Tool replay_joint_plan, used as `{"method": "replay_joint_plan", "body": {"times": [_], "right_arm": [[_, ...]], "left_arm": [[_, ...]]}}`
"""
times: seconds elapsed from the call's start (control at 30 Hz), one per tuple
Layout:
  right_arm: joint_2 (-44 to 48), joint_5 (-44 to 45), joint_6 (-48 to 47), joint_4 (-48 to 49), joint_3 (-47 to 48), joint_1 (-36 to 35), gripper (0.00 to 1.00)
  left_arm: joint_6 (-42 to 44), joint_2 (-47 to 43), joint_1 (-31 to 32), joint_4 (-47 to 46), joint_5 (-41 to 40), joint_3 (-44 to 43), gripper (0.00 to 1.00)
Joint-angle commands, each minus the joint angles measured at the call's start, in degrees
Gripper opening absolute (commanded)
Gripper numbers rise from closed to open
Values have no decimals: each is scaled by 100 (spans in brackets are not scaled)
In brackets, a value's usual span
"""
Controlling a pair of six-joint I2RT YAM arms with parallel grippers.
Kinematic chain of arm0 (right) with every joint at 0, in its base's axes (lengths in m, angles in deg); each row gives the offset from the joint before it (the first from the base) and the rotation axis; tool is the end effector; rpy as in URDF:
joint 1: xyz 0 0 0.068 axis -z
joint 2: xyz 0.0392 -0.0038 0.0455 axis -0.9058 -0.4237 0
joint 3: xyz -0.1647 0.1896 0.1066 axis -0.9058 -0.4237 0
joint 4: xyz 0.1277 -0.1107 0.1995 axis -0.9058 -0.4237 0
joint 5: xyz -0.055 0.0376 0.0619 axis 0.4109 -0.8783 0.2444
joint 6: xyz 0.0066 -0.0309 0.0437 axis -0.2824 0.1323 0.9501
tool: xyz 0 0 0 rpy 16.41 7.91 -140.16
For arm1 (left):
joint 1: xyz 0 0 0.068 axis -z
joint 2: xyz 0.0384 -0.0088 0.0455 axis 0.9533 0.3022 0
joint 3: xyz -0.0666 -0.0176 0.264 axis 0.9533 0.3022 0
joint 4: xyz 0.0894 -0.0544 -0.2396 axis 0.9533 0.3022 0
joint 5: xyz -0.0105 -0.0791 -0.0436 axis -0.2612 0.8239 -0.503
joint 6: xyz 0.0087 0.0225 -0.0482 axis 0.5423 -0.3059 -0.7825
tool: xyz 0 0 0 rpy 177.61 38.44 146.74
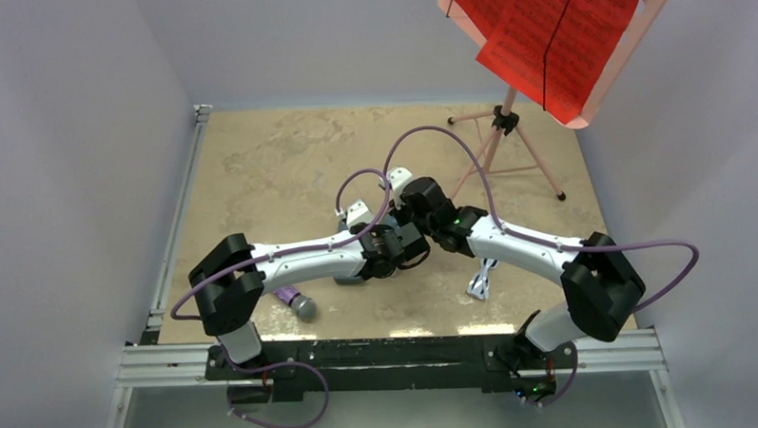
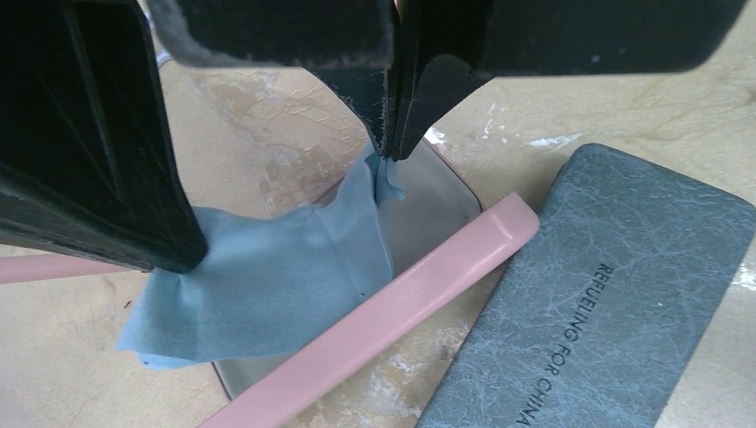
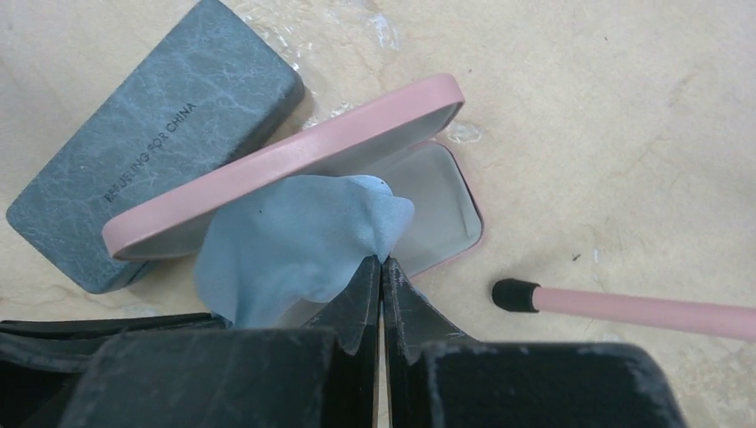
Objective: Organize the sunglasses
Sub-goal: Place the folded cleaning cloth in the sunglasses case.
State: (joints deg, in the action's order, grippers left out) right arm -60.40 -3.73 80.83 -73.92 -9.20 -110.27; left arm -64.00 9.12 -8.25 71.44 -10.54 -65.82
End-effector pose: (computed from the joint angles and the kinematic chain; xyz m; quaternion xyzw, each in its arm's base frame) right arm 0.2275 0.2232 0.2316 -0.2984 0.8516 0.1187 0.4143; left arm 0.1623 -0.2875 0.2099 -0.3070 0.8930 -0.0770 0.3202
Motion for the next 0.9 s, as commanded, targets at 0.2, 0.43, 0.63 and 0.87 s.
{"method": "replay_joint_plan", "body": {"times": [0.2, 0.43, 0.63, 0.87], "right_arm": [[-208, -636, -256, 379, -59, 297, 0], [-429, -447, -133, 58, 2, 318, 0], [-527, -293, -136, 78, 100, 329, 0], [-623, -337, -119, 47, 130, 413, 0]], "left_arm": [[-239, 210, -119, -378, 127, 69, 0], [-265, 204, -205, -330, 114, 205, 0], [-274, 148, -271, -279, 170, 335, 0], [-213, 247, -273, -397, 278, 300, 0]]}}
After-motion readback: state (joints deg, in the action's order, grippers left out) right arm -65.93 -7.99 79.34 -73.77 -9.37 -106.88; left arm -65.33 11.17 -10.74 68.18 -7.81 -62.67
